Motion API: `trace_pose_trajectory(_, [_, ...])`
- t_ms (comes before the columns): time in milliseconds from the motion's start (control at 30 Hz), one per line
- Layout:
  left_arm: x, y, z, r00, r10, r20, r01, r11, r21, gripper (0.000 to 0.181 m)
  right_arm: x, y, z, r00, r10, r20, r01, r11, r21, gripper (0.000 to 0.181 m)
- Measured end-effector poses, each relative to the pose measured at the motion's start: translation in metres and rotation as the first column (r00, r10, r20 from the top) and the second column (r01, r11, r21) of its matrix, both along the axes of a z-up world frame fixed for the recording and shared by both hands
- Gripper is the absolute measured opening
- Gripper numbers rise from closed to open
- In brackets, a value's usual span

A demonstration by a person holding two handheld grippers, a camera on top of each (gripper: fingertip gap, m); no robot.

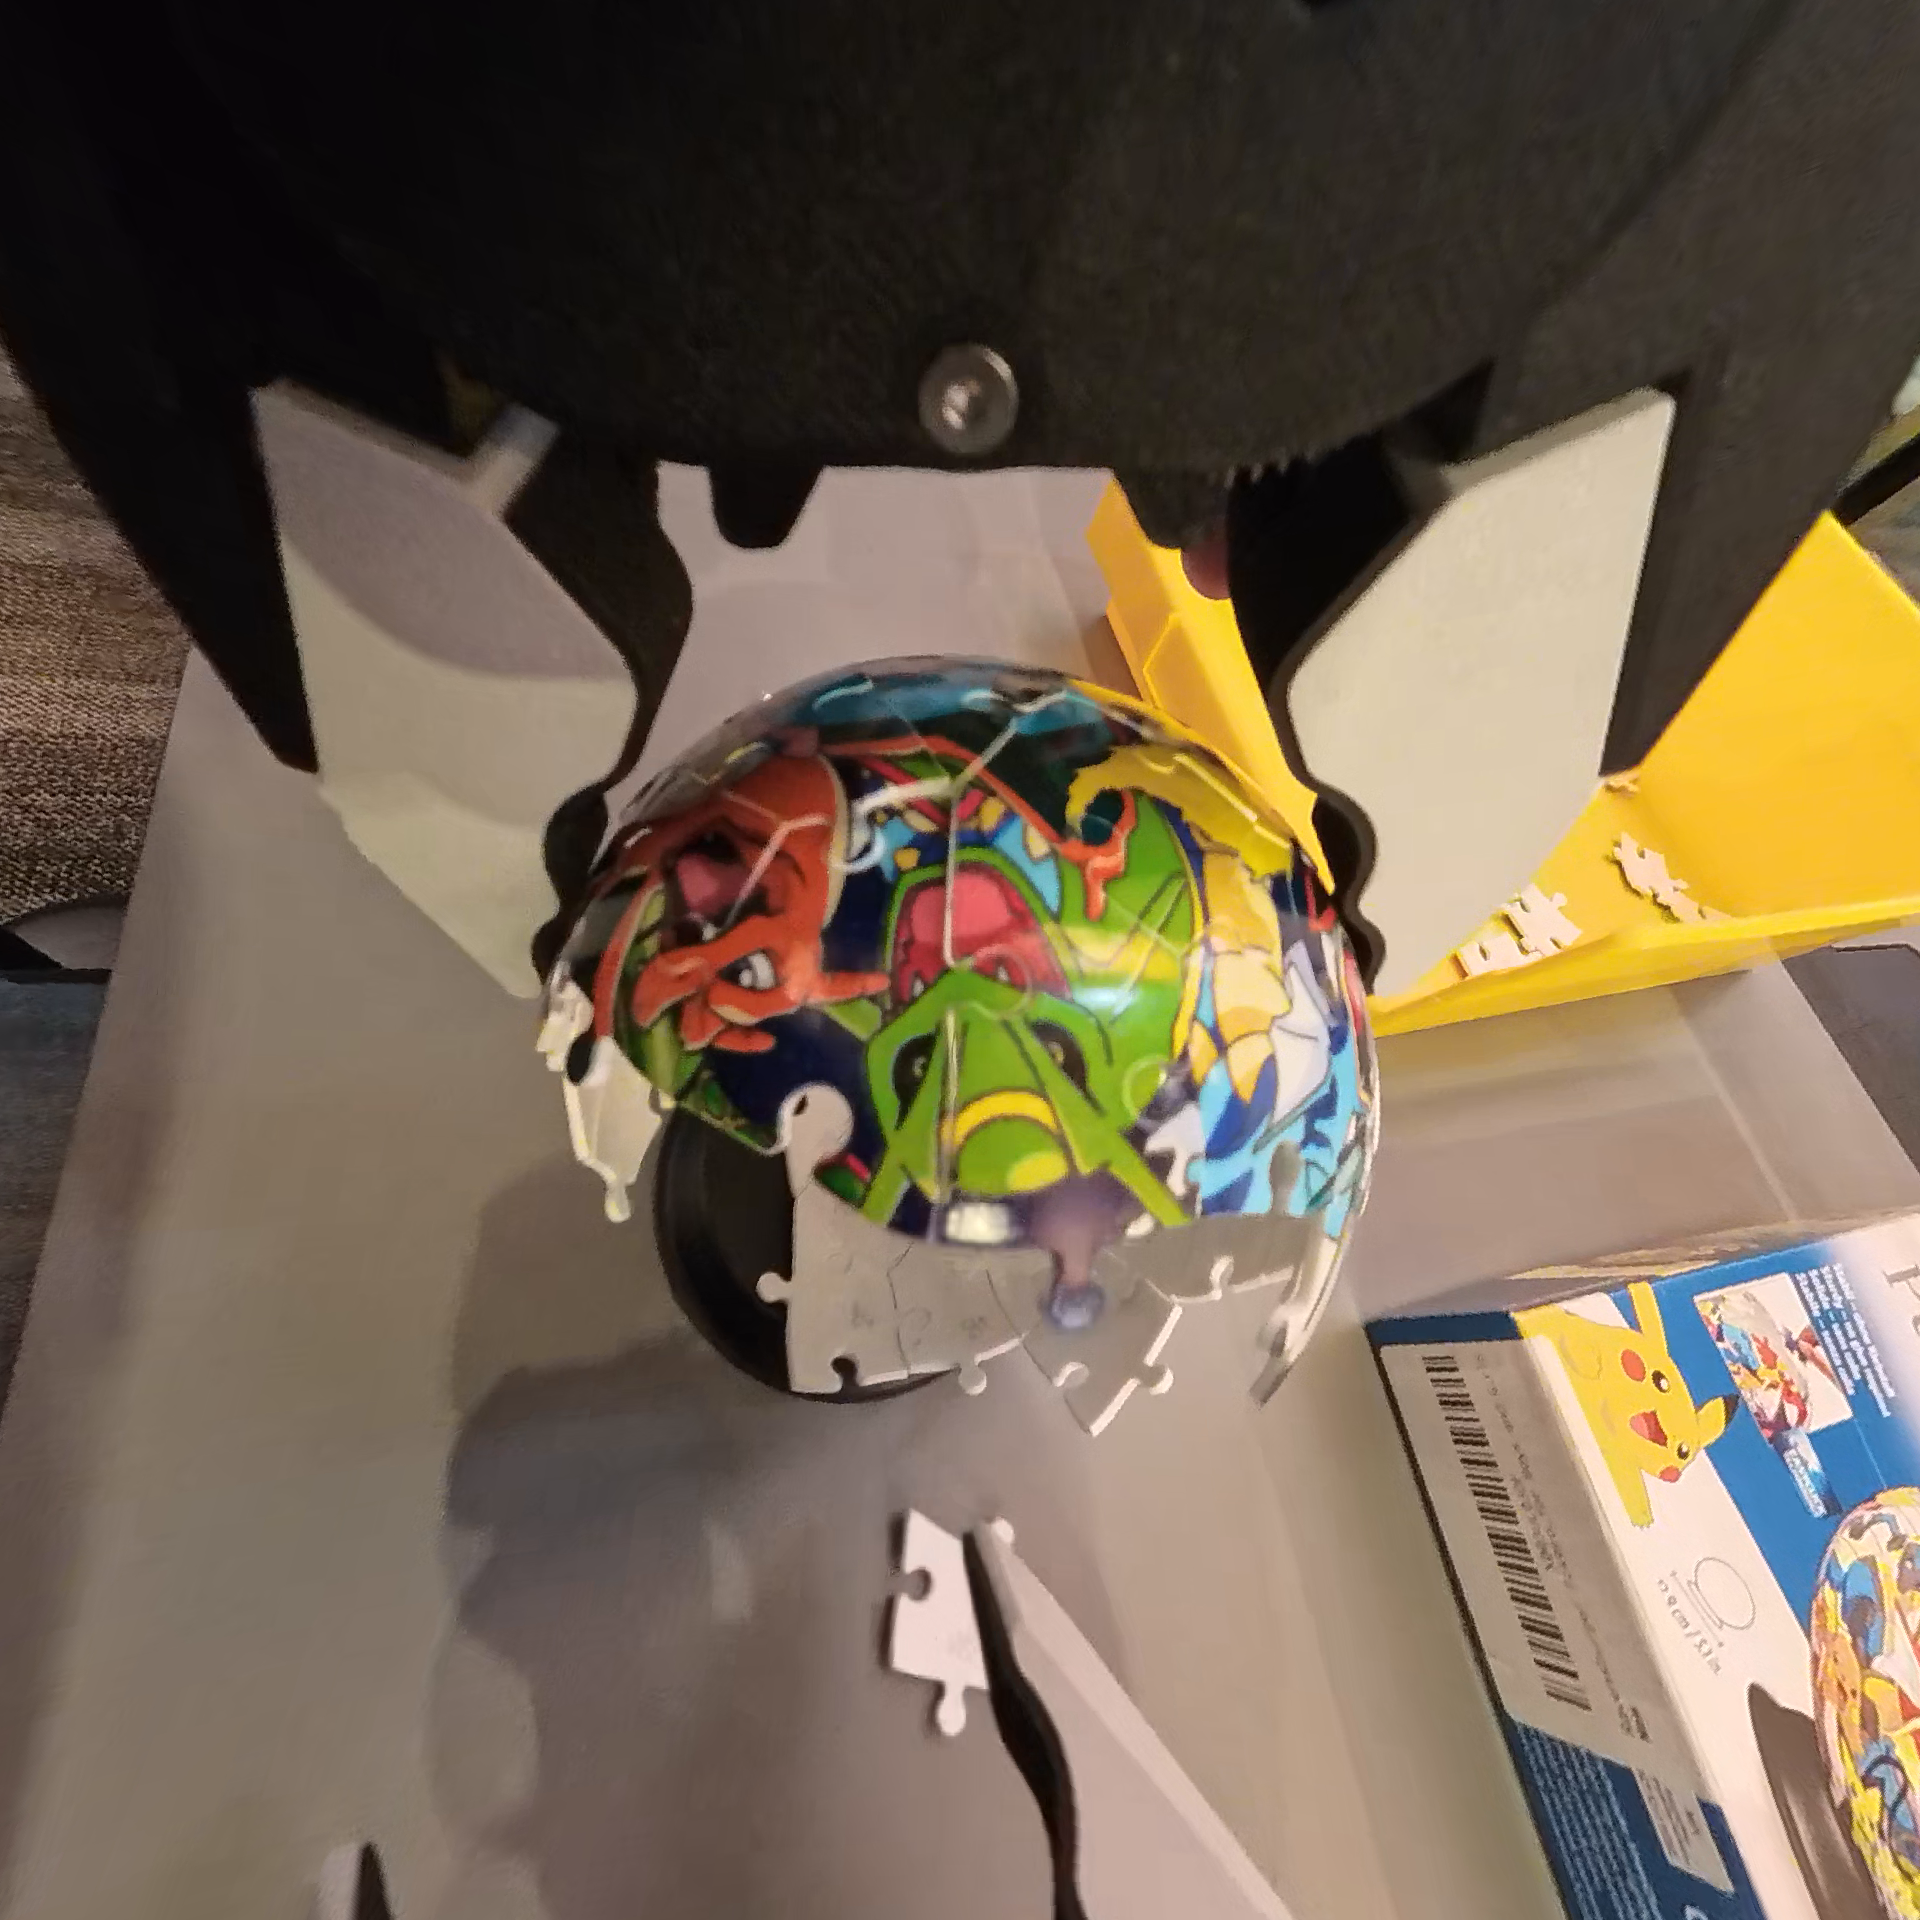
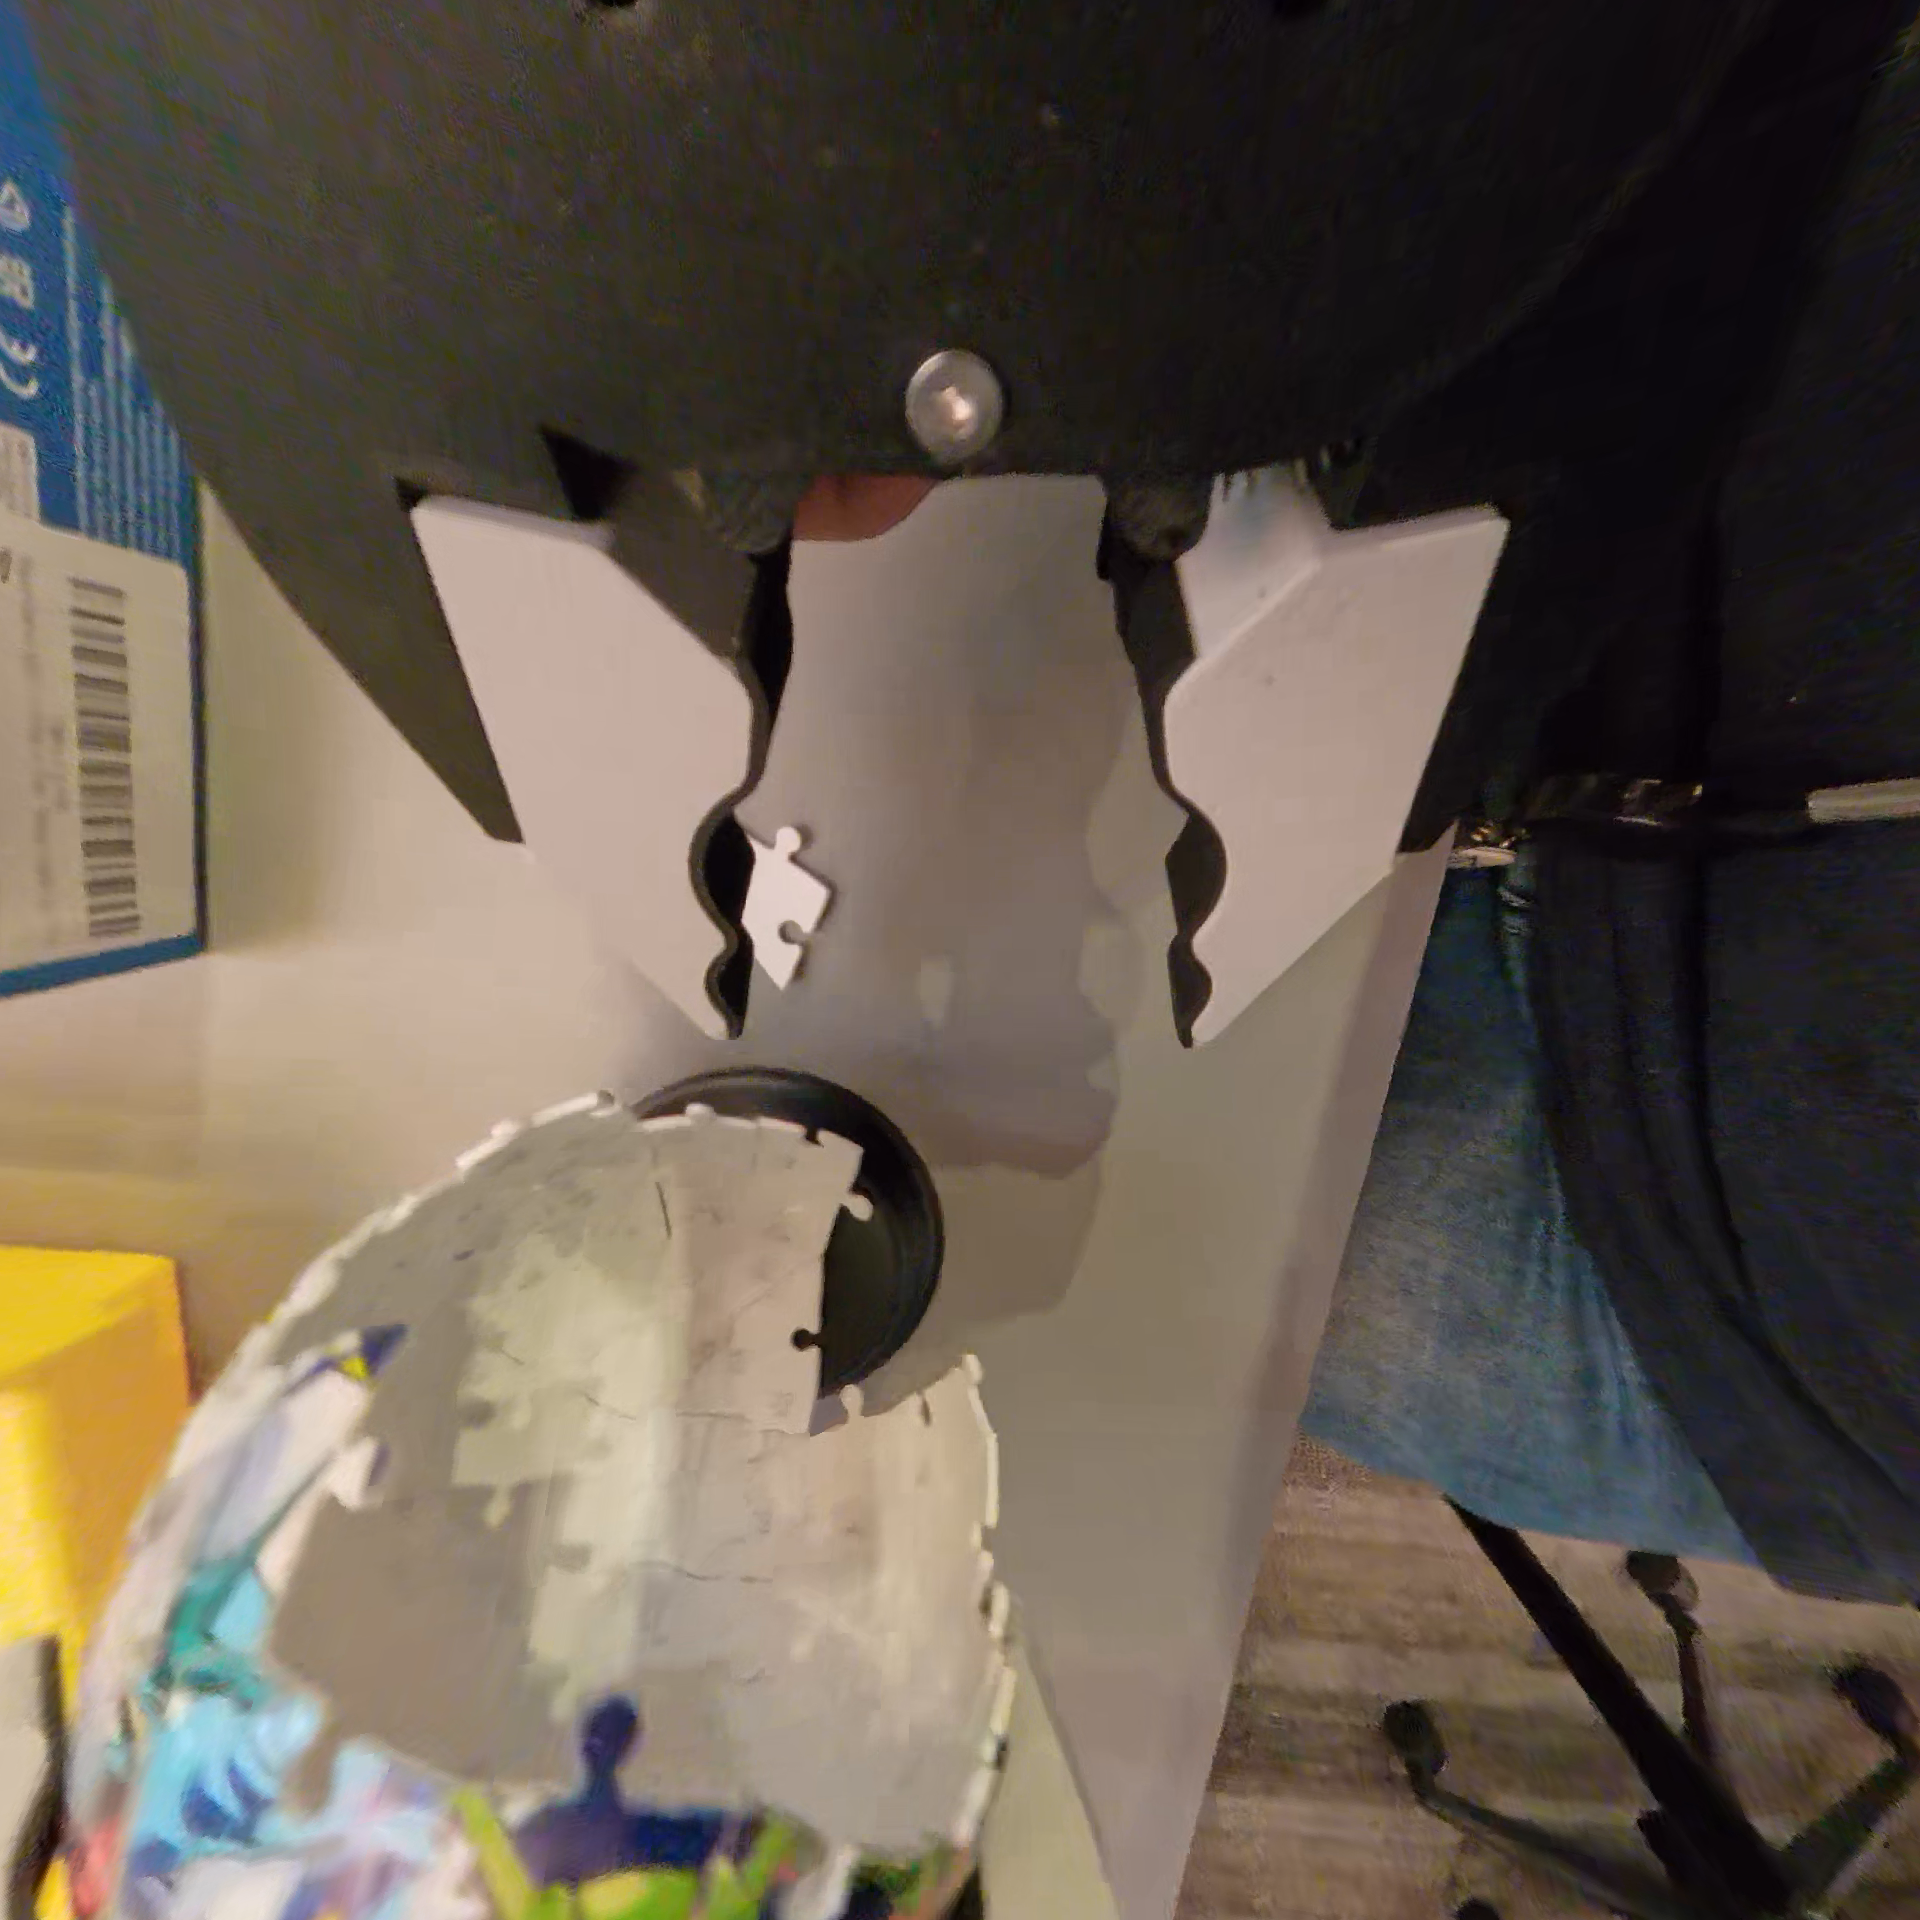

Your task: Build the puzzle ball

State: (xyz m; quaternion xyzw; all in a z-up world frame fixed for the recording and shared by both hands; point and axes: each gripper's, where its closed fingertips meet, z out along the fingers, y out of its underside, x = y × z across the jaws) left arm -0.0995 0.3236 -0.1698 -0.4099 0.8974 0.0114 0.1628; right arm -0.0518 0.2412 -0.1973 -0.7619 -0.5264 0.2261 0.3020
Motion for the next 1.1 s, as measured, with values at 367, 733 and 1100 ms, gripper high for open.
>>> trace_pose_trajectory(367, [0.000,0.002,0.000,1.000,0.019,-0.002,-0.019,1.000,-0.023,0.133,-0.006,0.002,-0.005,1.000,-0.001,-0.021,0.001,1.000,0.017,0.079])
trace_pose_trajectory(733, [-0.001,0.005,-0.003,0.995,0.090,0.047,-0.086,0.991,-0.100,0.133,0.011,0.007,0.000,0.997,-0.057,-0.055,0.057,0.998,-0.003,0.078])
trace_pose_trajectory(1100, [-0.005,0.009,-0.003,0.979,0.179,0.095,-0.165,0.977,-0.136,0.133,0.021,0.012,-0.001,0.993,-0.092,-0.069,0.091,0.996,-0.021,0.076])
